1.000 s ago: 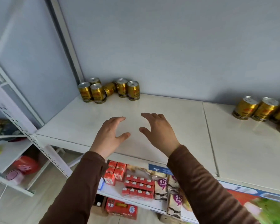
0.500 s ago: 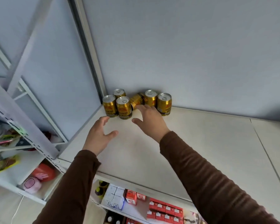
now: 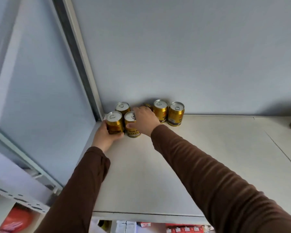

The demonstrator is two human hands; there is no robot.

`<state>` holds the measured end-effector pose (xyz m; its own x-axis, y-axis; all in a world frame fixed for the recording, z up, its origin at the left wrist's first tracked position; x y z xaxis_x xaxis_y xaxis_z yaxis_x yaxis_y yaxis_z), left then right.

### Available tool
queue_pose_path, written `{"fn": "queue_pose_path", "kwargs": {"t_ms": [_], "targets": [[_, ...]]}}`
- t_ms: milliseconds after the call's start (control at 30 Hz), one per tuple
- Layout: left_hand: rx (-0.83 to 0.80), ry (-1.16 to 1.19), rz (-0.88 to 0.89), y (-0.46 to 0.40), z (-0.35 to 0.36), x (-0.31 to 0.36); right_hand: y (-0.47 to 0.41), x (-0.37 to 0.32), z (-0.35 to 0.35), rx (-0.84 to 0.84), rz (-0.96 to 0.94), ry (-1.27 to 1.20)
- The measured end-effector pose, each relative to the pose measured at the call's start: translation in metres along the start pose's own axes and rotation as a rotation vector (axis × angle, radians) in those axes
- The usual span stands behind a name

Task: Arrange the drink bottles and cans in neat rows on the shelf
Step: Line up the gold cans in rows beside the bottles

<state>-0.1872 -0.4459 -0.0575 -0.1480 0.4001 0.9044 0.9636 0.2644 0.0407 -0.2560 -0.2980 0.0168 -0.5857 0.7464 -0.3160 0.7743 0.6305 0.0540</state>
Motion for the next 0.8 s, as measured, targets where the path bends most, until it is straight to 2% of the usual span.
{"fn": "queue_pose_path", "kwargs": {"t_ms": [133,333,533,800], "targets": [[-0.007,-0.032,0.045,-0.002,-0.001,0.003,0.002,0.000,-0.003,0.023,0.039,-0.032],[0.064,-0.005,0.149,0.021,-0.005,0.013,0.043,0.018,-0.022,0.083,0.072,-0.261],[-0.091,0.016,0.300,0.034,0.047,0.063,0.118,0.075,-0.055,0.194,0.196,-0.392],[-0.420,0.065,0.409,0.055,0.204,0.137,0.256,0.193,-0.083,0.347,0.505,-0.352]]}}
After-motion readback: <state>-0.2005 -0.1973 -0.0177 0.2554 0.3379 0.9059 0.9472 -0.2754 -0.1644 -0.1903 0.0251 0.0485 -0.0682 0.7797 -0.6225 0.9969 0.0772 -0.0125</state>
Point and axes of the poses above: each hand's wrist, its own y-axis away from the middle knuckle, its own z-axis out of the palm, x = y × z, the point moved 10 cm from there along -y, towards the middle knuckle, and after that the axes turned 9 degrees about -x, right-handed, at the moved point
